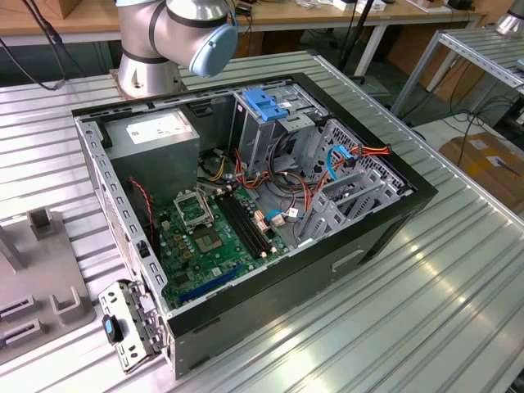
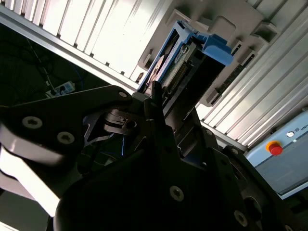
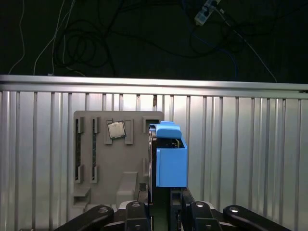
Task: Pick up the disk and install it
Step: 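Pick up the disk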
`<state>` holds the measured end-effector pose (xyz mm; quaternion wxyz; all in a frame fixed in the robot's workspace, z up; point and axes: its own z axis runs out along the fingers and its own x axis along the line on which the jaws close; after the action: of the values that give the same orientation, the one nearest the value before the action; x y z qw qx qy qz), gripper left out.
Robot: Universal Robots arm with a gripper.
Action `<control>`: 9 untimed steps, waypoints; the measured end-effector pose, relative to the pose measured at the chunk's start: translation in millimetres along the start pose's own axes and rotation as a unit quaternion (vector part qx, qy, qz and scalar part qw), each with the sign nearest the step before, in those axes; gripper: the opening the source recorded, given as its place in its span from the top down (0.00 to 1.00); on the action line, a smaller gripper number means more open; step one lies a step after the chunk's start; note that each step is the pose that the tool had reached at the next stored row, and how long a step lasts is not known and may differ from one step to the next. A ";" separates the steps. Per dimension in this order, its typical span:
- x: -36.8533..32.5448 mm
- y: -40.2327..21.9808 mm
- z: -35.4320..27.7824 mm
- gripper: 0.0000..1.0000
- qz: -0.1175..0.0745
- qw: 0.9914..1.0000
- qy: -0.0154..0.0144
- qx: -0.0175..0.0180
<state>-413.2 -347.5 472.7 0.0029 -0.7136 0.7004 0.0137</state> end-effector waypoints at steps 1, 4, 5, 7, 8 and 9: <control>0.0 0.0 0.0 0.65 0.000 1.000 0.000 0.000; 0.0 0.1 -1.8 0.65 0.000 1.000 0.000 0.000; 0.0 0.1 -2.5 0.65 0.000 1.000 0.000 0.000; -0.1 0.1 -4.2 0.65 0.000 1.000 0.000 0.000; -0.1 0.1 -4.6 0.65 0.000 1.000 0.000 0.000; -0.1 0.1 -4.8 0.65 0.000 1.000 0.000 0.000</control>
<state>-413.2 -347.5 477.4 0.0029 -0.7136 0.7004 0.0137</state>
